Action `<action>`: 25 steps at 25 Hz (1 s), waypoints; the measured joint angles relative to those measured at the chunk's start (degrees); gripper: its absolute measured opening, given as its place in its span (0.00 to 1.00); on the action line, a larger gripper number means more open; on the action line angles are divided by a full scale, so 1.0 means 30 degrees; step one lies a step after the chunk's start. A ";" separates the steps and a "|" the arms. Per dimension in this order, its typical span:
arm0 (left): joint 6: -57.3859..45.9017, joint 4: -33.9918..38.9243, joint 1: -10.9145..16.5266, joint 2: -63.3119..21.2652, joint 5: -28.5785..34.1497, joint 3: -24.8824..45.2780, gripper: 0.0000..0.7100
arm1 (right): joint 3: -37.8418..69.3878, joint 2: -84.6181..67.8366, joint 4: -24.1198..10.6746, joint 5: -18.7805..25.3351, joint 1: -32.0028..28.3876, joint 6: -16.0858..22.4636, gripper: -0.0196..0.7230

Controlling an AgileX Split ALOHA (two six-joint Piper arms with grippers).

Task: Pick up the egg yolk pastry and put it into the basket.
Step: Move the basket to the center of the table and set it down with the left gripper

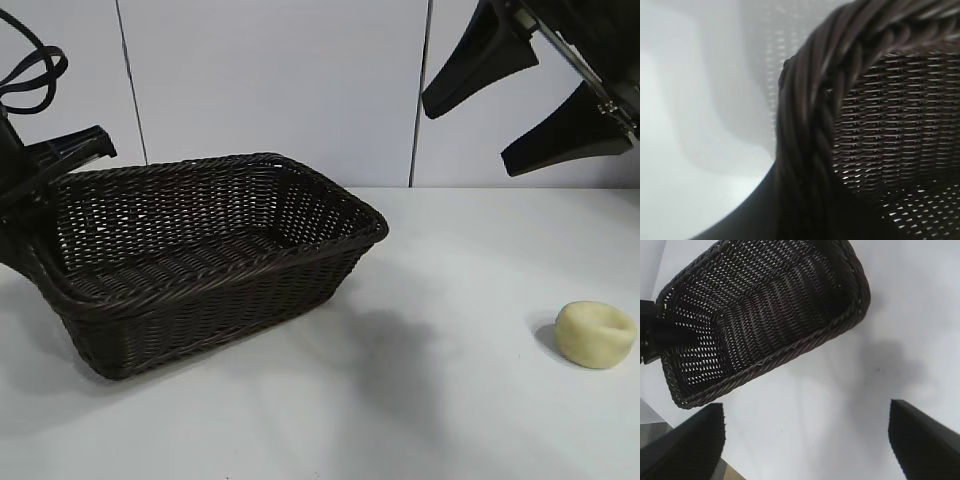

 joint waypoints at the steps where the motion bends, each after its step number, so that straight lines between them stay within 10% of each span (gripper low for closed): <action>1: 0.1109 -0.0605 0.0461 0.0000 0.0204 -0.0015 0.14 | 0.0000 0.0000 0.0000 0.0000 0.0000 0.0000 0.88; 8: 0.7411 -0.2089 0.2191 0.0368 0.2530 -0.0891 0.14 | 0.0000 0.0000 0.0000 0.0016 0.0000 0.0000 0.88; 25: 1.3297 -0.2233 0.0432 0.3261 0.5569 -0.4515 0.14 | 0.0000 0.0000 -0.0071 0.0168 0.0000 0.0000 0.88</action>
